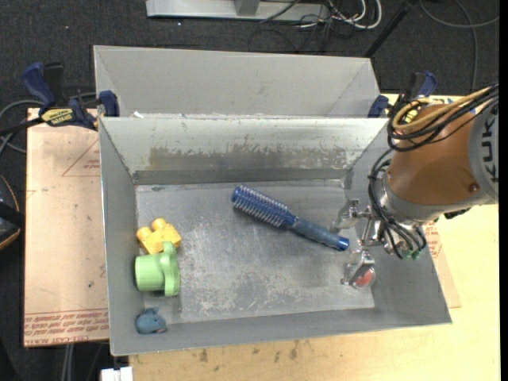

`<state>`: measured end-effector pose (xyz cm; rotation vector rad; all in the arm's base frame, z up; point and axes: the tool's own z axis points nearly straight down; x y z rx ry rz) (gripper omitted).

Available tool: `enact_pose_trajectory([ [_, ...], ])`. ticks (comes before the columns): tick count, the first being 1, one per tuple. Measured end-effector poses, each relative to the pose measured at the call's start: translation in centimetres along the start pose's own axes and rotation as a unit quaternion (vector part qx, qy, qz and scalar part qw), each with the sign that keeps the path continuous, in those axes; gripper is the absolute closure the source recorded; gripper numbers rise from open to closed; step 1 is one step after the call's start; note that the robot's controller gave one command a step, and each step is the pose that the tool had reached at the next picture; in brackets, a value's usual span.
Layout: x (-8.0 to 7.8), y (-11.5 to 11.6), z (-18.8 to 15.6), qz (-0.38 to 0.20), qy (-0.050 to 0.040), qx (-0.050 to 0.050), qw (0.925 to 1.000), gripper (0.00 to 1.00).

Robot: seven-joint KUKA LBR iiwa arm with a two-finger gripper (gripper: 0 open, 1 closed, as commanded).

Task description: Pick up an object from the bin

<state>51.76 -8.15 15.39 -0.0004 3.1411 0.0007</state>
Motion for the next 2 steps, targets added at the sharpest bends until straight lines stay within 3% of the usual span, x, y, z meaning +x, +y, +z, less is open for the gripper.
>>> enact_pose_trajectory([
  [1,-2.2,0.1,6.1,0.074,-0.0046,0.000,0.9973,0.00],
  [2,-3.0,-1.4,7.9,0.023,-0.0028,-0.002,0.9997,0.00],
])
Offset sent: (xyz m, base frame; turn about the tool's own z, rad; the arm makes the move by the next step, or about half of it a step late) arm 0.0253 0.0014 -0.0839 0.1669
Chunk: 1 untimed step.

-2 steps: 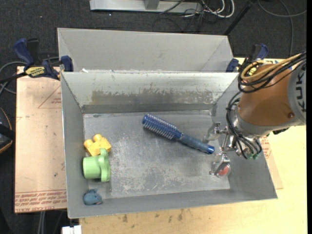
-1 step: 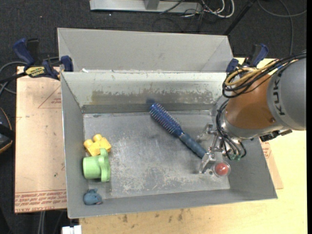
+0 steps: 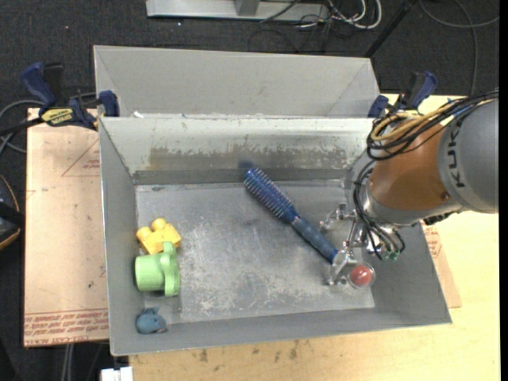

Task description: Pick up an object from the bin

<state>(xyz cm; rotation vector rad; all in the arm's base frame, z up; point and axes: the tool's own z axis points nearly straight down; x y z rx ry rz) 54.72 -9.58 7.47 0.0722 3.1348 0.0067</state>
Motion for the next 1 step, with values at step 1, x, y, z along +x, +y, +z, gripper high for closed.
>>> enact_pose_trajectory([
  [1,-0.22,-0.20,-0.20,-0.001,-0.0046,0.002,1.0000,1.00],
])
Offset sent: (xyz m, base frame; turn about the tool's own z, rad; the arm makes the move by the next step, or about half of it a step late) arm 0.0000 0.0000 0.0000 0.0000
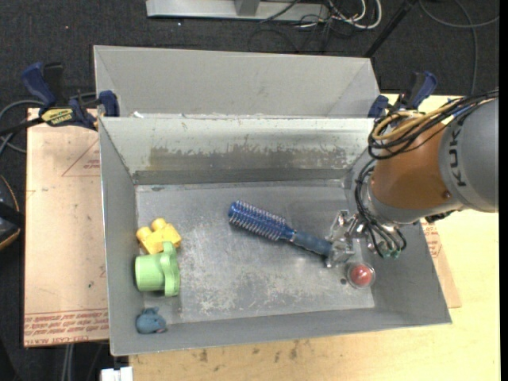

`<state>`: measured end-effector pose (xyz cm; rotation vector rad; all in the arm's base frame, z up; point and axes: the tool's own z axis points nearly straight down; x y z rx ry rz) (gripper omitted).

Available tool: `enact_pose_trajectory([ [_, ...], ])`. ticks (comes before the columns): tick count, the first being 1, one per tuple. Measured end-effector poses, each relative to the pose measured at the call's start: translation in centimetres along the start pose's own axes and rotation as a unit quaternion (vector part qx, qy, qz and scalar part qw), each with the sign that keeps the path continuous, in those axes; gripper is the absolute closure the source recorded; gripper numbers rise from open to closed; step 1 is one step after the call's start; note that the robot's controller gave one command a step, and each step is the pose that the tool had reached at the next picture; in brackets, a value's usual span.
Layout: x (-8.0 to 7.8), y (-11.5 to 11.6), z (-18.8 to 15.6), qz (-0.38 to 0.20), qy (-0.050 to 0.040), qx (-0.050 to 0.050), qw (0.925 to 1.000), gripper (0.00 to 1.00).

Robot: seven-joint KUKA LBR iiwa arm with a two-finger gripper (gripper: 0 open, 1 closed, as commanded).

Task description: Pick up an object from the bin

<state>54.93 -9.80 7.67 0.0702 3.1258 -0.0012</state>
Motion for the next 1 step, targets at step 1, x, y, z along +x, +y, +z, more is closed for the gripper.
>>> enact_pose_trajectory([
  [1,3.68,5.03,-15.71,-0.132,0.0037,-0.001,0.9912,1.00],
])
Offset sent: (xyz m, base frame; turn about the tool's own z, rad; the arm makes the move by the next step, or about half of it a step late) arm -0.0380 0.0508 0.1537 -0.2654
